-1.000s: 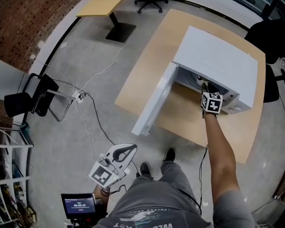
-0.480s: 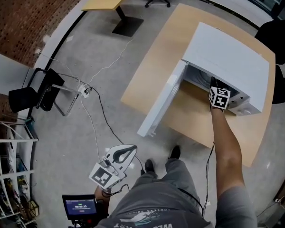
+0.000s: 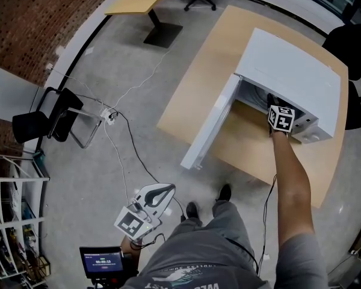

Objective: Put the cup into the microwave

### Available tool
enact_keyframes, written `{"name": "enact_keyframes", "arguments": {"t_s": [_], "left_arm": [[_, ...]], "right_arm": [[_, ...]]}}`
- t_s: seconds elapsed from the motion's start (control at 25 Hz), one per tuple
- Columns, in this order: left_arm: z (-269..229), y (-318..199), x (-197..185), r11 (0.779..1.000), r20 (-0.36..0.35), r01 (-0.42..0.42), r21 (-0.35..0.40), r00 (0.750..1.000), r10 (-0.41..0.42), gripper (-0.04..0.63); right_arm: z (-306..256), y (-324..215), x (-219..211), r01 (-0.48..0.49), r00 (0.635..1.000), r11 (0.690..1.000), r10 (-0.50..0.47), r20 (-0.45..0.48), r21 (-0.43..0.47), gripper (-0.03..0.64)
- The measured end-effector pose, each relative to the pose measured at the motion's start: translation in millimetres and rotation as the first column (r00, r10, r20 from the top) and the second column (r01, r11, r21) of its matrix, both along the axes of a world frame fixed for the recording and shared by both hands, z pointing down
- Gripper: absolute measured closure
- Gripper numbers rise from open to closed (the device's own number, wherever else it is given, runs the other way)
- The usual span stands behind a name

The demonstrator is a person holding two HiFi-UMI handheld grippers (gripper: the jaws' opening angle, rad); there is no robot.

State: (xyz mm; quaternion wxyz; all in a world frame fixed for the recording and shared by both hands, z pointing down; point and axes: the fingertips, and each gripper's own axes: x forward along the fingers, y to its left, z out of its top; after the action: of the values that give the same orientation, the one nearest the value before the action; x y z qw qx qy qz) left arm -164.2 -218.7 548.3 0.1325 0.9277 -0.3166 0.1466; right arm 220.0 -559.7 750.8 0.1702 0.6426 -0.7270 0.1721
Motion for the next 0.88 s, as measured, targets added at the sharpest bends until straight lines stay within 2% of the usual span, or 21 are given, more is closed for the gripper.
{"name": "enact_keyframes", "arguments": {"t_s": [0.08,0.24,0.48,0.68,0.88], "left_arm": [[-3,6,-7,1.0,0.0,0.002,0.004,1.0,-0.002,0.575],[-11,18,-19,1.0,-0.012,0.001,0.028,1.0,0.0,0.574],[-26,42,-40,0.998,-0.035,-0.02,0.068,0.999,0.022,0.575],[-40,70,-54,0.993,-0.068,-0.052,0.101,0.996,0.059,0.575],[-53,100,-66,0.984,-0.091,-0.103,0.147,0.989,0.118,0.575]], "right_arm": [[-4,5,1,-0.019,1.0,1.0,0.019,0.002,-0.004,0.448],[-8,27,-3,-0.057,0.998,0.998,0.057,0.019,-0.026,0.445],[-28,78,-27,-0.089,0.991,0.996,0.089,0.103,-0.009,0.445],[-75,133,-58,-0.036,0.982,0.998,0.027,0.189,0.045,0.445],[-151,198,-92,0.026,0.97,0.988,-0.062,0.237,0.152,0.445]]}}
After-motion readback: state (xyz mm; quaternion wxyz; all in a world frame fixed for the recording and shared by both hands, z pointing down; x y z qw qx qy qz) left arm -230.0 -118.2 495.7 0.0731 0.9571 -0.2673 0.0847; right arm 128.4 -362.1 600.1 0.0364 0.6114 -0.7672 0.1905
